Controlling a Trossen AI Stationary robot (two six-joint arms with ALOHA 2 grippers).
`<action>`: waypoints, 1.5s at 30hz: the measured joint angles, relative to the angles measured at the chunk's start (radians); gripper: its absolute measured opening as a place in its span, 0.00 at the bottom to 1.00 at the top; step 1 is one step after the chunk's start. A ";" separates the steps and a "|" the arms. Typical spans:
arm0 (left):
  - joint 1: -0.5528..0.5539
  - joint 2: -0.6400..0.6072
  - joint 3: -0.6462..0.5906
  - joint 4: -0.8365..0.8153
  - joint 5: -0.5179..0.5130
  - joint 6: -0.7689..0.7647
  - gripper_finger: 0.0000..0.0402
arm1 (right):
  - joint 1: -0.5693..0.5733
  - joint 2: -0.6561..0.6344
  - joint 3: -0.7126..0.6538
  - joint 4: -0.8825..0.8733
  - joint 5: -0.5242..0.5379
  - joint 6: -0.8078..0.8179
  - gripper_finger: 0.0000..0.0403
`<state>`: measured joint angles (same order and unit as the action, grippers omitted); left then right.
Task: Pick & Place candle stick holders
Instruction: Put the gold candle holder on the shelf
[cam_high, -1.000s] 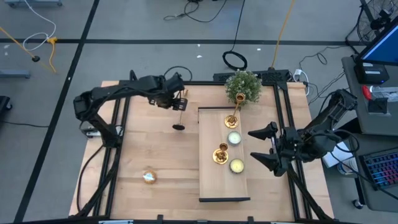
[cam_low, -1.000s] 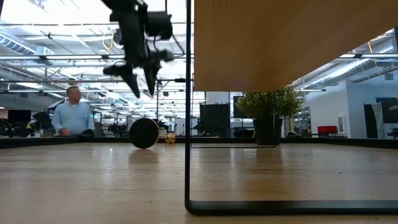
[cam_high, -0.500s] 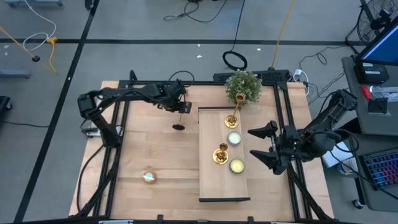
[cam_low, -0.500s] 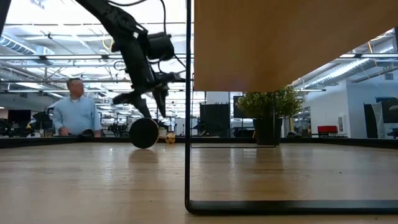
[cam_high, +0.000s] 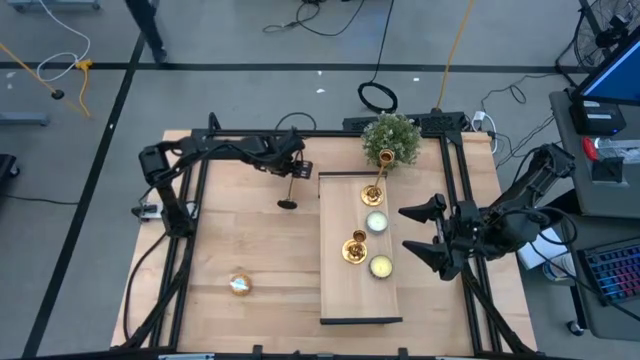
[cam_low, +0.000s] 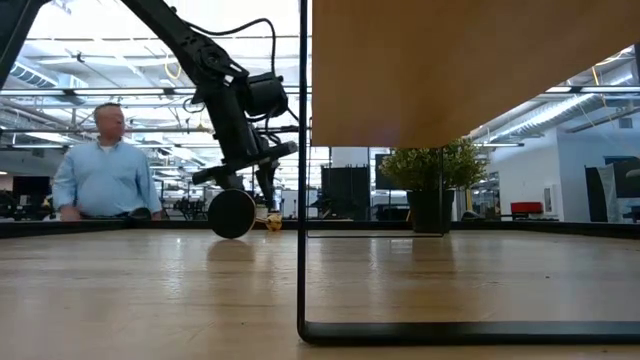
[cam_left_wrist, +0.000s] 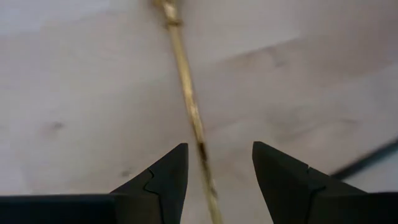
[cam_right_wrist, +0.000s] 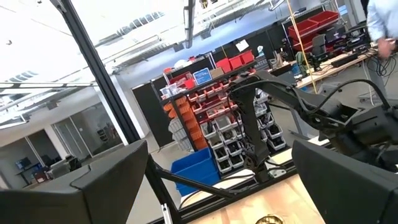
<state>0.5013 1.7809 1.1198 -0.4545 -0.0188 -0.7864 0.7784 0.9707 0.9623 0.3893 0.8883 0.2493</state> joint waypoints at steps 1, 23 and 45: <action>0.008 0.000 0.000 -0.005 -0.006 0.003 0.46 | 0.000 0.000 0.000 0.003 0.000 0.000 0.98; 0.009 0.096 0.000 0.035 0.008 0.008 0.46 | 0.000 0.000 0.000 0.004 0.000 0.005 0.98; -0.009 -0.274 0.068 -0.114 -0.178 0.095 0.04 | 0.000 0.000 0.000 0.003 0.001 0.021 0.98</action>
<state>0.4926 1.5068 1.1881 -0.5682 -0.1963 -0.6912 0.7784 0.9707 0.9619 0.3927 0.8890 0.2707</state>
